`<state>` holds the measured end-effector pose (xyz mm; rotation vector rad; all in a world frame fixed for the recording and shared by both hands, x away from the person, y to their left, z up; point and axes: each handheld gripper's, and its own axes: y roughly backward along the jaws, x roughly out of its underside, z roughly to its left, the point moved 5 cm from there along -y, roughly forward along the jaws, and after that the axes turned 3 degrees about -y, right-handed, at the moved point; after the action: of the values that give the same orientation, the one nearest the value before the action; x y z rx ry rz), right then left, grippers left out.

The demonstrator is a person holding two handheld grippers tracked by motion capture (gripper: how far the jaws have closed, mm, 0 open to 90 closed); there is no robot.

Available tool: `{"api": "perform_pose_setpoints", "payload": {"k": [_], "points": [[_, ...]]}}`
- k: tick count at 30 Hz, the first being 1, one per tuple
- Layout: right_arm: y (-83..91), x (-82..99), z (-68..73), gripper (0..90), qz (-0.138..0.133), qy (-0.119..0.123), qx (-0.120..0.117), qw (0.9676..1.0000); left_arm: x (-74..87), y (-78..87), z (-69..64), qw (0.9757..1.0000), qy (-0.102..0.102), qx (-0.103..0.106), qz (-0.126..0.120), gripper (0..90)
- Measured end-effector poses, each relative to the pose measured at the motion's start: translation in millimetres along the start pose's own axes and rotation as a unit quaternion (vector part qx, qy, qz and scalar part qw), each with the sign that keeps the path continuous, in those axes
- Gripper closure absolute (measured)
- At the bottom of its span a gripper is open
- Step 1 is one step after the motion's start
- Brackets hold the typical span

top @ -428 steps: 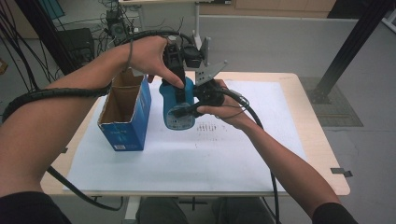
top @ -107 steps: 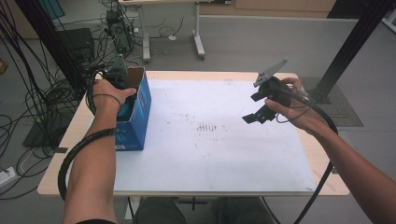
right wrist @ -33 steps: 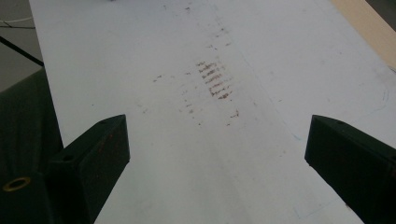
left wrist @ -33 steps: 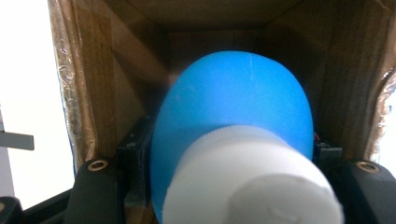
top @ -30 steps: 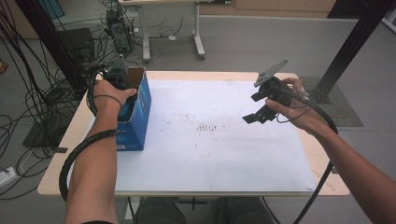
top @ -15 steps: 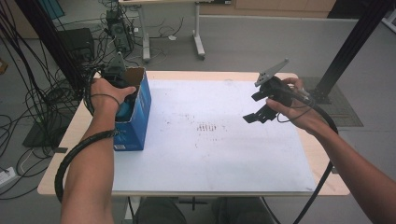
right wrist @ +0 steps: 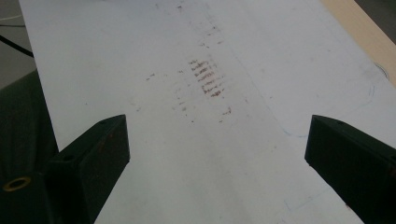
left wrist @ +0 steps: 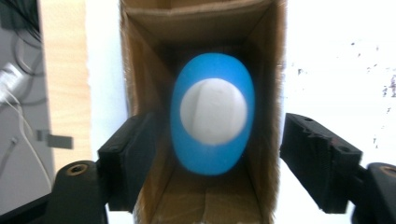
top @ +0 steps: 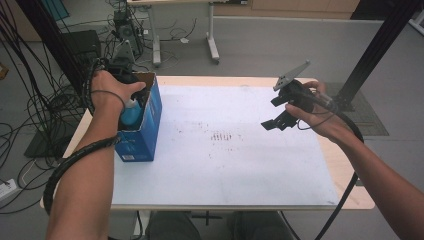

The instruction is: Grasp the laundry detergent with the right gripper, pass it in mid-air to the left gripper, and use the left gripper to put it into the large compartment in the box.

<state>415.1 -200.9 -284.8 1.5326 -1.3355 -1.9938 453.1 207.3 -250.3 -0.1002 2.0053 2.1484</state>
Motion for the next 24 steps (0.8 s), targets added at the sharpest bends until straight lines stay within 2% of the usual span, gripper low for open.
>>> {"api": "perform_pose_setpoints", "payload": {"k": [4, 6, 8, 10, 15, 24], "points": [[3.7, 0.8, -3.6, 6.7, 0.006, -0.006, 0.008, 0.9999, 0.9, 18.3, -10.9, 0.9998, -0.017, 0.005, -0.013, 21.3], [5.1, 0.5, -5.8, 6.7, 0.008, -0.006, 0.010, 0.9999, -0.9, 27.9, -19.9, 0.9992, -0.027, 0.003, -0.031, 19.7], [5.9, -0.1, -7.9, 6.7, 0.011, -0.008, 0.012, 0.9998, -3.2, 34.1, -29.0, 0.9984, -0.032, 0.006, -0.046, 18.2], [6.6, -1.0, -9.6, 6.7, 0.013, -0.010, 0.012, 0.9998, -4.7, 36.9, -38.0, 0.9978, -0.042, 0.010, -0.051, 17.3], [7.9, -1.5, -14.7, 6.7, 0.018, -0.014, 0.015, 0.9996, -9.8, 38.4, -63.9, 0.9955, -0.068, 0.025, -0.061, 15.4], [11.7, 2.4, -28.3, 6.8, 0.029, -0.021, 0.019, 0.9992, -19.2, 27.8, -102.2, 0.9915, -0.102, 0.060, -0.053, 11.8]]}}
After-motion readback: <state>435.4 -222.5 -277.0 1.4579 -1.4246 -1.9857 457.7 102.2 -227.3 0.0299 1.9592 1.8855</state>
